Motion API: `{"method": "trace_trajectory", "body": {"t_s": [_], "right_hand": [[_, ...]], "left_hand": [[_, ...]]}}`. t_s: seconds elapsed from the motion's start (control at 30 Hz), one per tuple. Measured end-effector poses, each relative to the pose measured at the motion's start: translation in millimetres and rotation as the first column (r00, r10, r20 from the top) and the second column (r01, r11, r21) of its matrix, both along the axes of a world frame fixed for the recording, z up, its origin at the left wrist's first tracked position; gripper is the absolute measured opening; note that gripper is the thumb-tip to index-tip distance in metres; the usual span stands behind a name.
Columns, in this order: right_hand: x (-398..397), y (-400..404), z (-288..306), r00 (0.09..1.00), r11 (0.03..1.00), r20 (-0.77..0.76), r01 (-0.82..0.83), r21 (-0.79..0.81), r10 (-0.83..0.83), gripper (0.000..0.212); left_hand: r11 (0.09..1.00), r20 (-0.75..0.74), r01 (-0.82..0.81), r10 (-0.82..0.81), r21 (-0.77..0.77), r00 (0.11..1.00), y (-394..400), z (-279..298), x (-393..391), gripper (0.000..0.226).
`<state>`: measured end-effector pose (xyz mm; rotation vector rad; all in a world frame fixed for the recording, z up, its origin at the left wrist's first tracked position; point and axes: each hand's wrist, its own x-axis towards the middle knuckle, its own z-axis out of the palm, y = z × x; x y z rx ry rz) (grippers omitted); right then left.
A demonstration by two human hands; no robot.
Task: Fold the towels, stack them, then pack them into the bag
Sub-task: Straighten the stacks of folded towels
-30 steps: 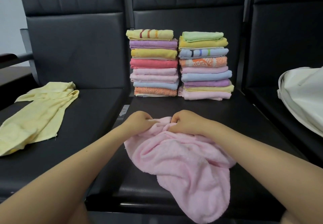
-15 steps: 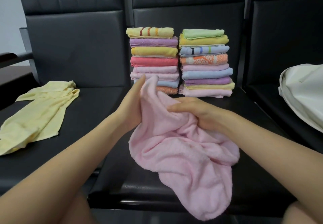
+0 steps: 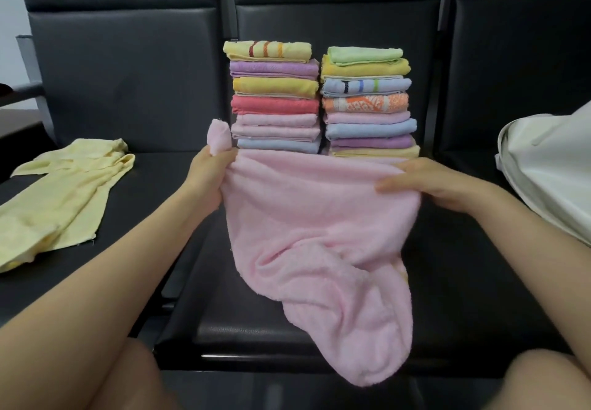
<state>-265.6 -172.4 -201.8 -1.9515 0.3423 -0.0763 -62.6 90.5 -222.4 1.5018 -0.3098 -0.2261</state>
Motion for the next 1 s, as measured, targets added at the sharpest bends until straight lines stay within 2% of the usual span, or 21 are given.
{"method": "trace_trajectory", "body": {"t_s": [0.1,0.17,0.23,0.3,0.37,0.43,0.47,0.53,0.57,0.6,0.67,0.77,0.87,0.93,1.0], "right_hand": [[5,-14,-10,0.961,0.953,0.131,0.214,0.215,-0.245,0.020],[15,-18,-12,0.854,0.857,0.231,0.372,0.356,-0.467,0.011],[28,-20,-14,0.765,0.770,0.270,0.419,0.481,-0.585,0.018],[36,-19,-25,0.797,0.764,0.221,0.396,0.510,-0.561,0.026],[37,-17,-39,0.866,0.777,0.067,0.406,0.481,-0.495,0.037],[32,-9,-44,0.869,0.766,-0.029,0.450,0.459,-0.493,0.040],[28,-4,-42,0.860,0.756,-0.032,0.464,0.462,-0.509,0.035],[20,6,-39,0.855,0.748,-0.018,0.465,0.474,-0.519,0.026],[15,12,-37,0.862,0.758,-0.022,0.458,0.464,-0.507,0.025],[10,18,-36,0.879,0.777,-0.042,0.441,0.449,-0.475,0.029],[2,30,-36,0.910,0.819,-0.133,0.412,0.400,-0.393,0.042],[0,36,-40,0.907,0.898,-0.261,0.387,0.209,-0.330,0.054],[2,41,-41,0.902,0.919,-0.232,0.388,0.070,-0.363,0.037],[3,43,-36,0.913,0.896,-0.126,0.405,0.182,-0.388,0.018],[7,38,-27,0.898,0.823,0.026,0.391,0.412,-0.440,0.013]], "left_hand": [[0.996,-0.061,-0.072,0.069,-0.050,0.996,-6,-4,18,0.032],[0.993,-0.085,-0.034,0.024,-0.113,0.996,-14,-9,23,0.047],[0.994,-0.115,-0.013,0.001,-0.106,0.993,-23,-18,23,0.067],[0.999,-0.126,-0.027,0.023,-0.034,0.992,-28,-28,19,0.074],[0.998,-0.164,-0.026,0.035,0.057,0.986,-28,-36,15,0.073],[0.993,-0.227,0.018,0.008,0.114,0.974,-26,-41,9,0.067],[0.990,-0.236,0.055,-0.022,0.133,0.971,-25,-41,1,0.055],[0.974,-0.223,0.124,-0.080,0.190,0.972,-23,-41,-19,0.016],[0.966,-0.216,0.153,-0.107,0.209,0.970,-23,-41,-31,0.010],[0.961,-0.224,0.181,-0.134,0.207,0.965,-23,-41,-41,0.016],[0.953,-0.302,0.257,-0.201,0.159,0.932,-23,-42,-61,0.025],[0.913,-0.420,0.406,-0.352,0.044,0.837,-27,-39,-87,0.010],[0.845,-0.455,0.531,-0.496,-0.060,0.740,-34,-32,-102,0.015],[0.847,-0.440,0.503,-0.523,-0.172,0.730,-40,-24,-104,0.028],[0.863,-0.420,0.417,-0.504,-0.284,0.755,-44,-14,-99,0.032]]}}
